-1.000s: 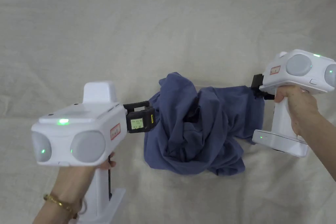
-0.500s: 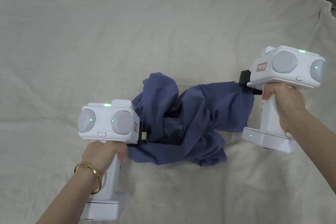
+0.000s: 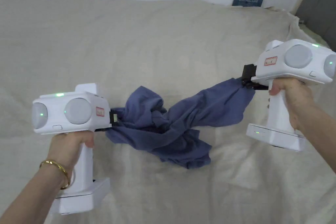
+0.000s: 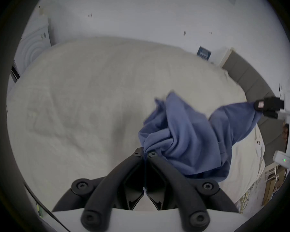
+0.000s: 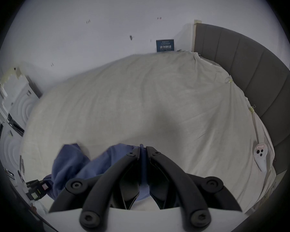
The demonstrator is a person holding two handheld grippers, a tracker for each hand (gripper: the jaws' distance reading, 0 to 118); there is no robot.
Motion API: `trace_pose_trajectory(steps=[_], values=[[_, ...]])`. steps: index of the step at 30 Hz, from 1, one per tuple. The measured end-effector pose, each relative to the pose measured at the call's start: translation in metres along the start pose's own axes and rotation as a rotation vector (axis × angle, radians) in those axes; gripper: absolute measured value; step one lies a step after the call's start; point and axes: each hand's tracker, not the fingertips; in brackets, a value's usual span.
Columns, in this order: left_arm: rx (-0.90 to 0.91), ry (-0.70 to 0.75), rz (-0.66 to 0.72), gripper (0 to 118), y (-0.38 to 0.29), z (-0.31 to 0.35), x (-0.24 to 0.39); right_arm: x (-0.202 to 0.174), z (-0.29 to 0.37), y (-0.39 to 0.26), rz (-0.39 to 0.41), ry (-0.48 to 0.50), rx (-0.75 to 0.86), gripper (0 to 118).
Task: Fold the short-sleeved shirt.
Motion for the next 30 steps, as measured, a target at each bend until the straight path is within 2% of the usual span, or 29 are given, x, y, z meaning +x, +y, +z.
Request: trace_pose_trajectory(steps=[5, 9, 12, 14, 16, 20, 24, 26, 30], values=[[0.154, 0.040, 0.010, 0, 0.046, 0.068, -0.022, 0.014, 0.078, 0.026, 0.012, 0.031, 0.096, 6], [0.279, 0.037, 0.075, 0, 0.082, 0.124, -0.046, 0.027, 0.141, 0.042, 0.024, 0.057, 0.156, 6], [0.368, 0.017, 0.091, 0, 0.106, 0.168, -0.057, 0.032, 0.187, 0.052, 0.020, 0.117, 0.204, 6], [0.419, -0.003, 0.082, 0, 0.121, 0.196, -0.056, 0.029, 0.216, 0.059, 0.016, 0.159, 0.239, 6], [0.478, 0.023, 0.032, 0, 0.136, 0.222, -0.048, 0.025, 0.237, 0.071, 0.050, 0.171, 0.283, 6], [0.595, 0.066, -0.055, 0, 0.173, 0.269, -0.028, -0.005, 0.286, 0.091, 0.168, 0.114, 0.420, 6], [0.710, 0.153, -0.122, 0, 0.212, 0.304, -0.003, -0.030, 0.313, 0.123, 0.236, 0.018, 0.520, 5], [0.747, 0.215, -0.183, 0, 0.230, 0.312, 0.011, -0.040, 0.317, 0.141, 0.246, -0.016, 0.532, 5], [0.786, 0.281, -0.212, 0, 0.265, 0.312, 0.031, -0.054, 0.311, 0.176, 0.247, -0.072, 0.553, 5]])
